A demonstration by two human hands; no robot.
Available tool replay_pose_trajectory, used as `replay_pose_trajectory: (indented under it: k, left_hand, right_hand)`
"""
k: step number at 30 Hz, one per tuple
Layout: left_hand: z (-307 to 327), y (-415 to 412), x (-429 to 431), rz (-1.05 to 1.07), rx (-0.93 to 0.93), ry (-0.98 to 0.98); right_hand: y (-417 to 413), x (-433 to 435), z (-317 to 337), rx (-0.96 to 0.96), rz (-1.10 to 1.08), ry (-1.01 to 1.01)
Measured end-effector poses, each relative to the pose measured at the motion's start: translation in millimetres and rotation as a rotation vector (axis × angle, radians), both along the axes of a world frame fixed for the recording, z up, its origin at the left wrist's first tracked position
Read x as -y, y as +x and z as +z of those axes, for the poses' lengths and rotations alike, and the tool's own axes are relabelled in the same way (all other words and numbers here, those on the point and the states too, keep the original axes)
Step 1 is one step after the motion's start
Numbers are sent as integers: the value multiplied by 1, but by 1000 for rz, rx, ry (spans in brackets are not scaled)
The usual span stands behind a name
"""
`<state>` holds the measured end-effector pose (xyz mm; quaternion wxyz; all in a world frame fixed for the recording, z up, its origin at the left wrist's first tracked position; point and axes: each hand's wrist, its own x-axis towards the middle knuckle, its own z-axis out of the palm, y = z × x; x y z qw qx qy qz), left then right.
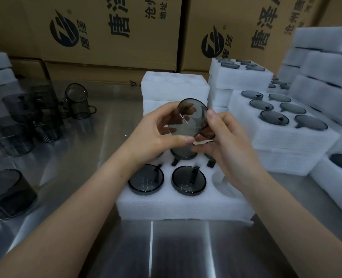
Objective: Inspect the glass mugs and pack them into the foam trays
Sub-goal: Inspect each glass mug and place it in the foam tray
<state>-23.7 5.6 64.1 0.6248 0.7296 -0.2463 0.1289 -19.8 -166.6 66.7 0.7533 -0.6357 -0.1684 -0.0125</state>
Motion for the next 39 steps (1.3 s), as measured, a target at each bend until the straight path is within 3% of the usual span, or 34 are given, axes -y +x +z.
replay_pose_trajectory:
  k: [4, 15, 21, 29, 39]
  left_hand:
    - [-1, 2, -1, -68, -30, -74]
    - [1, 4, 0, -4, -6, -108]
    - [-1, 5, -4, 28, -145, -39]
    - [1, 2, 2, -62, -167, -48]
    - [2, -2, 1, -72, -112, -86]
  right_hand:
    - [0, 1, 0, 3, 53, -81]
    - [4, 6, -3, 11, 339, 129]
    - [0, 3, -3, 187, 163, 27]
    - [-5, 3, 1, 287, -81, -71]
    - [0, 6, 3, 103, 116, 17]
